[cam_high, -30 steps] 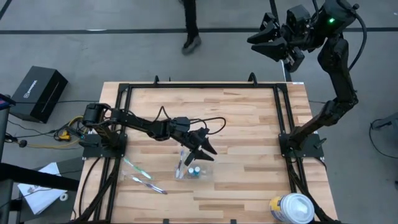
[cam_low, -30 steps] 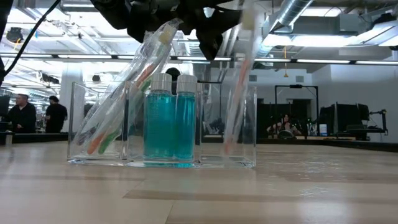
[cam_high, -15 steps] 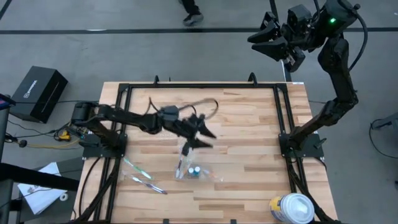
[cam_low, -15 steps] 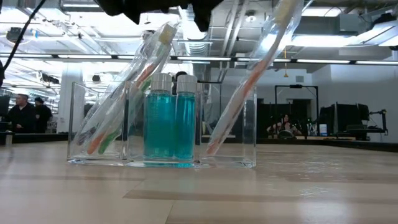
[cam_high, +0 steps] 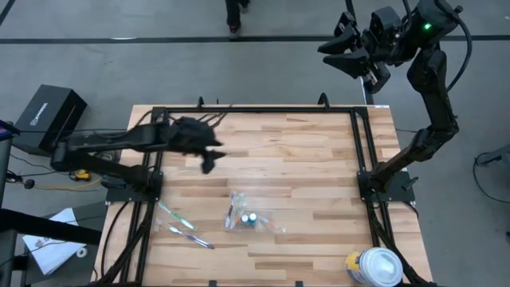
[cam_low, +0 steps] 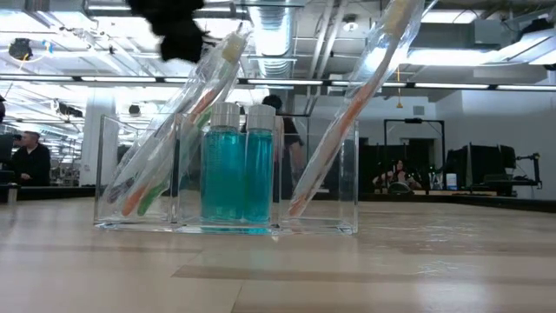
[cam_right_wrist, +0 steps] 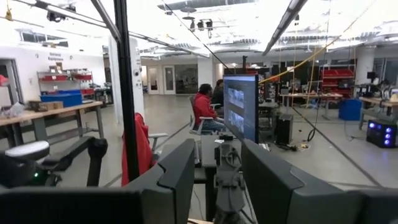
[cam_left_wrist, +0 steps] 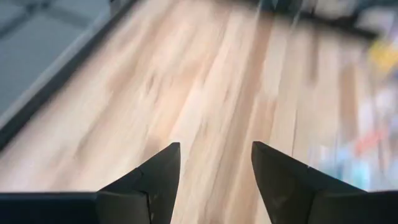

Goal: Pick & Place toothbrushing station
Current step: Put the green toothbrush into the transparent organizer

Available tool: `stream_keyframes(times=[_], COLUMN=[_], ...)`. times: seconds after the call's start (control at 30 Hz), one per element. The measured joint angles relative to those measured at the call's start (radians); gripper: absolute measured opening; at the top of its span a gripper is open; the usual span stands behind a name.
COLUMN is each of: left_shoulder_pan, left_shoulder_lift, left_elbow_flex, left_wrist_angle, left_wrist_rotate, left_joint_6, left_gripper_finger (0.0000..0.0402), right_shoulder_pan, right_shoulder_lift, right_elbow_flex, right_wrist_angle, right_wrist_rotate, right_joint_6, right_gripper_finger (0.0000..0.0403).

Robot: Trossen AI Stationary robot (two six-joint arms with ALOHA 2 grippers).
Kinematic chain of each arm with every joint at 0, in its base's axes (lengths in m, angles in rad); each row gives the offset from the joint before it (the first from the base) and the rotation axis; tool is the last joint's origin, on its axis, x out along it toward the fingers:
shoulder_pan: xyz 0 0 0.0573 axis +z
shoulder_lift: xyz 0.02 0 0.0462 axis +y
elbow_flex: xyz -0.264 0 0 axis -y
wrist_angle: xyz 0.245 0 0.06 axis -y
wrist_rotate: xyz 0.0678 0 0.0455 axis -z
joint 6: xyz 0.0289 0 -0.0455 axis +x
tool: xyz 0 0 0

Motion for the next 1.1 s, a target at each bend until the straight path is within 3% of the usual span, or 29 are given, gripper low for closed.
stream_keyframes(times=[0.23,0.33,0.57,0.73,1.1], left_shoulder_pan=[-0.067,-0.119,-0.217,-0.296,-0.385], left_shoulder_lift=[-0.083,-0.079,-0.089,-0.087,-0.086], left_elbow_flex=[0.0,-0.002,-0.173,-0.308,-0.31], left_wrist_angle=[-0.521,-0.656,-0.732,-0.694,-0.661], left_wrist_rotate=[0.001,0.001,0.111,0.18,0.244], left_joint_6=[0.015,0.049,0.01,-0.036,-0.162], left_gripper_finger=[0.0182,0.0182,0.0182,0.0182,0.0182], right_shoulder_pan=[0.014,0.014,0.014,0.014,0.014], right_shoulder_lift=[0.0,0.0,0.0,0.0,0.0], right_elbow_flex=[0.0,0.0,0.0,0.0,0.0], right_wrist_angle=[0.003,0.003,-0.001,-0.005,-0.007], right_wrist_rotate=[-0.001,0.0,0.0,0.0,0.0], right_joint_6=[-0.049,-0.052,-0.052,-0.054,-0.068], right_gripper_finger=[0.0123,0.0123,0.0123,0.0123,0.0123])
